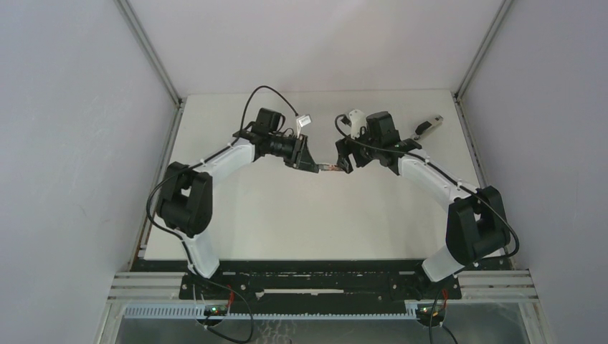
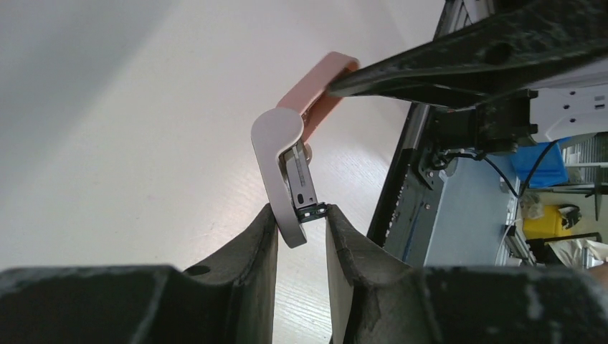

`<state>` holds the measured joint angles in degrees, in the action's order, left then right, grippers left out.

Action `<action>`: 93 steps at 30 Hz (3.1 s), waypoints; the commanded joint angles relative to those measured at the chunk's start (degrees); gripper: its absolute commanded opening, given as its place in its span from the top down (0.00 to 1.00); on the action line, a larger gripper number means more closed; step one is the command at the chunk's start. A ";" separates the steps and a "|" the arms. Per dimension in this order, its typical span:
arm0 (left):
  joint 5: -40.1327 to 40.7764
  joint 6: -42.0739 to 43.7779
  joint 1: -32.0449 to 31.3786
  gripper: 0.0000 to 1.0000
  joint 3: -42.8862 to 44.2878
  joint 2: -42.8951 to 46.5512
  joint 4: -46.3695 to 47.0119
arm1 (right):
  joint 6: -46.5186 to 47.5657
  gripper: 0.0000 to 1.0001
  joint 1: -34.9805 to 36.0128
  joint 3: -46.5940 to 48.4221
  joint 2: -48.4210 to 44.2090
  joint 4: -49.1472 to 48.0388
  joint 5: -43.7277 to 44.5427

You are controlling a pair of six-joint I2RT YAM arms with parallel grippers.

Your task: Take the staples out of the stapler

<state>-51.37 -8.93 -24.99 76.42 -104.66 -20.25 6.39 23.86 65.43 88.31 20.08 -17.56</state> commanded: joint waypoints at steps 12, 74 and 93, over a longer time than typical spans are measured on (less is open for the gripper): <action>-8.88 3.67 -0.03 0.72 -0.89 4.73 -1.06 | 7.48 0.20 -3.02 1.37 -4.46 2.41 -19.97; -19.97 21.44 -5.60 0.70 3.35 6.16 -16.78 | 35.76 0.42 3.30 17.80 12.15 41.95 -44.84; -19.67 21.98 -5.53 0.70 3.31 6.66 -16.75 | 35.96 0.49 0.61 15.95 10.20 40.75 -52.01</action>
<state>-69.21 11.31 -30.13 75.96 -100.79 -37.85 40.34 24.49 81.01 100.84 60.86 -65.76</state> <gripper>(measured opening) 0.316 0.530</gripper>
